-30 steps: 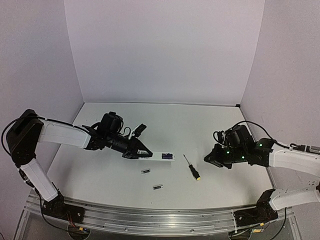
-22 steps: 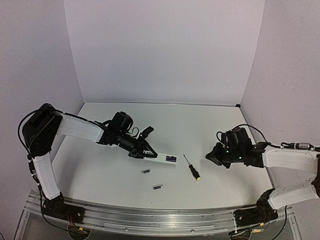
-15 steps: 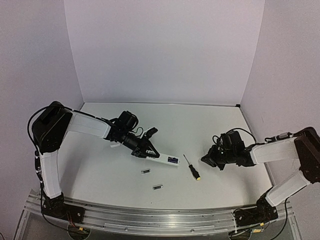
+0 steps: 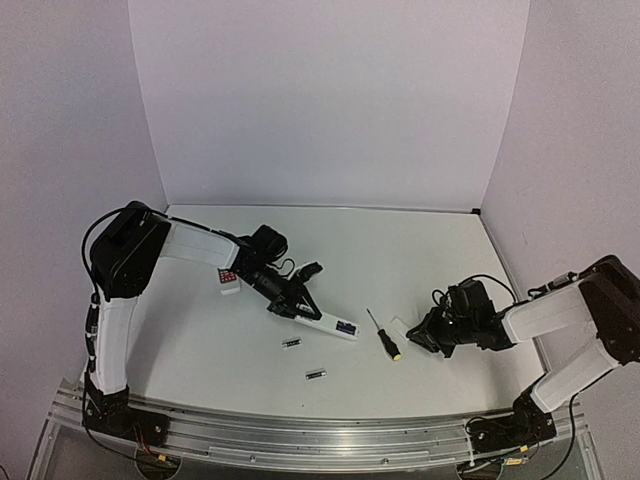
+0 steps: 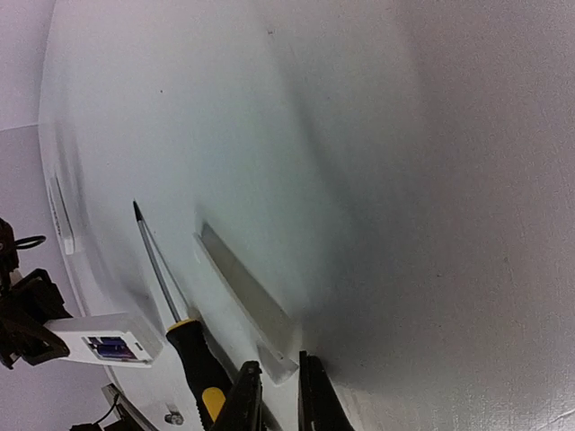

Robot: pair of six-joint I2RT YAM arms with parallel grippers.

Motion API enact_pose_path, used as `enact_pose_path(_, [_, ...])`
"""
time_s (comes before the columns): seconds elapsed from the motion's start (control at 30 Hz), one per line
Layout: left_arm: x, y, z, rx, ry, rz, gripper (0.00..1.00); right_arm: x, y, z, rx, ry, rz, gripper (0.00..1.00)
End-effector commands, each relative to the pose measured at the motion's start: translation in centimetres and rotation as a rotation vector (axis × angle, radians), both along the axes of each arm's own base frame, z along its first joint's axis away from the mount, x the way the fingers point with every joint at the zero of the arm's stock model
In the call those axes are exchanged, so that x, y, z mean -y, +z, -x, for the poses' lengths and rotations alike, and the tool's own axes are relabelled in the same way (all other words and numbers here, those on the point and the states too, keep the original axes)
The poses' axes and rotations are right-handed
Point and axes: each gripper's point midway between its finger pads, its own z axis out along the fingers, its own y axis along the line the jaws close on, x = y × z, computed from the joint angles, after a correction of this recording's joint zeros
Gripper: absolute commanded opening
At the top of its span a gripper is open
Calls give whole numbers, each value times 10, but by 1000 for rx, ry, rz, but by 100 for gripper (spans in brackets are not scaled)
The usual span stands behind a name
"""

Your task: Unload the batteries from the remote control

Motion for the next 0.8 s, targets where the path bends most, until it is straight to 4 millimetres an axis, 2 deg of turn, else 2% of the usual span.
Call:
enact_pose_path(0.0, [5,10,-7,23,-42,30,0,5,7,4,4,-46,-37,15])
enact_pose_path(0.1, [4,4,-11,21,-44,23,0,14,5,12,-5,-71,-20,19])
enact_pose_path(0.17, [3,1,-13,21,-54,18,0,19,5,18,-27,-76,1,26])
enact_pose_path(0.33, [0,-2,-25,52,-73,6,0,35,25,30,-15,-6,136,42])
enact_pose_path(0.4, [0,-4,-33,65,-75,-1,3,41,38,29,15,10,184,48])
enact_pose_path(0.5, [-1,-8,-44,74,-70,-23,12,45,53,29,55,27,205,53])
enact_pose_path(0.6, [-5,-15,-57,77,-56,-37,27,43,63,27,76,42,204,56])
enact_pose_path(0.77, [-15,-19,-89,99,7,-82,49,36,73,22,89,89,207,58])
